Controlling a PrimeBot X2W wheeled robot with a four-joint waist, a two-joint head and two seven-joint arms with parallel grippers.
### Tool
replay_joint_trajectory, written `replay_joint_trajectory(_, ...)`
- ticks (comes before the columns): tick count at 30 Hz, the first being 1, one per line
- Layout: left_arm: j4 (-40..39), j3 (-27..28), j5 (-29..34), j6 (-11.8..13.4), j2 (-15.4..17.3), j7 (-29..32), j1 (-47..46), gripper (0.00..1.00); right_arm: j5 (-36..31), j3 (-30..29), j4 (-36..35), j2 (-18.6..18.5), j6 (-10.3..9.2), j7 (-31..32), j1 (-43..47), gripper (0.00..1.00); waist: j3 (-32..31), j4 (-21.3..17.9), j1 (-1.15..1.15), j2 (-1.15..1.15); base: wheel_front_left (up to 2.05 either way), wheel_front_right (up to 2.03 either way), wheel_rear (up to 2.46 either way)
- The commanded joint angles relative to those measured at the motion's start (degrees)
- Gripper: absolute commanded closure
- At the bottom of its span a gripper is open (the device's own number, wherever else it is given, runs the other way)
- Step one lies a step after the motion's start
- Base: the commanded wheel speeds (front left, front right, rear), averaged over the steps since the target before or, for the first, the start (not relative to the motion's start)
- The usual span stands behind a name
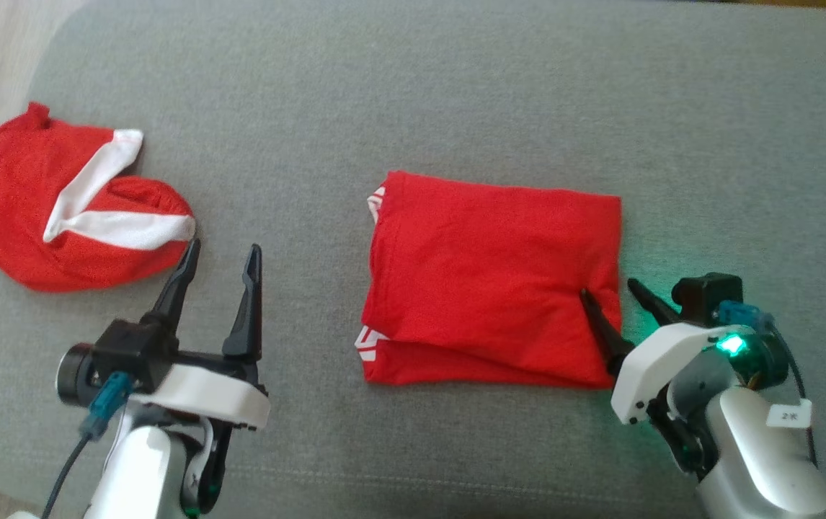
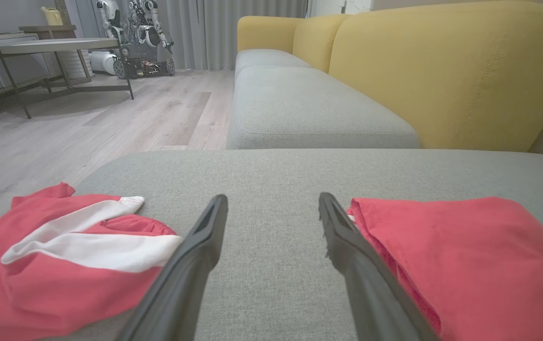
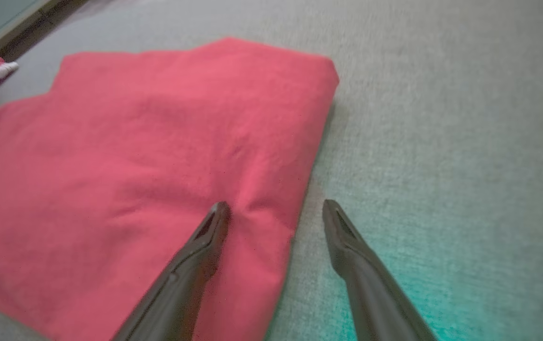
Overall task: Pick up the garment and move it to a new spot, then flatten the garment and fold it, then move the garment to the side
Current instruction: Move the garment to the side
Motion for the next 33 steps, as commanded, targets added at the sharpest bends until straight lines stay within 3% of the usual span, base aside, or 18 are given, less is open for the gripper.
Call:
replay_joint_trajectory(1,-1.3,2.0,0.1,-0.1,0.5,-0.7,-3.1,0.00,0.1,1.1,-0.5,0.1,-0.04,1.2,-1.5,0.00,1.0,0.8,-0.01,0.00,0.00,0.00,0.00)
replay_joint_trajectory(3,-0.8,2.0,0.1,-0.1,0.3,-0.9,-3.4,0.00,0.2,1.2,0.9,0.2,-0.04,2.8,-1.7,0.00,1.3,0.8,-0.01,0.00,0.00,0.00,0.00)
replay_joint_trajectory(4,-0.7,2.0,0.1,-0.1,0.2,-1.0,-3.5,0.00,0.4,1.2,1.3,0.4,-0.04,3.4,-1.8,0.42,1.3,0.7,-0.01,0.00,0.00,0.00,0.00)
replay_joint_trajectory(6,-0.4,2.0,0.1,-0.1,0.2,-1.1,-3.7,0.00,0.6,1.2,1.8,0.6,-0.04,4.0,-2.1,1.00,1.5,0.3,-0.01,0.00,0.00,0.00,0.00)
replay_joint_trajectory(13,-0.4,2.3,0.3,-0.3,0.4,-1.2,-4.0,0.00,0.0,1.8,0.4,-0.7,-0.04,3.2,-3.8,1.00,1.8,-2.4,-0.01,0.00,0.00,0.00,0.00)
replay_joint_trajectory(20,-1.1,2.3,0.8,-0.5,1.0,-1.2,-4.2,0.00,-0.2,1.2,-2.4,-6.1,-0.04,1.8,-5.1,1.00,2.1,-7.3,-0.01,0.00,0.00,0.00,0.00)
replay_joint_trajectory(27,-2.4,2.0,1.4,-0.7,2.0,-1.2,-5.2,0.00,0.7,-5.8,-2.7,-10.4,-0.04,-0.3,-9.8,1.00,3.9,-12.7,-0.01,0.00,0.00,0.00,0.00)
replay_joint_trajectory(33,-3.7,1.0,2.2,-1.4,3.1,-0.3,-8.4,0.00,1.5,-10.8,2.9,-13.9,-0.04,-2.6,-18.1,1.00,8.2,-14.8,-0.01,0.00,0.00,0.00,0.00)
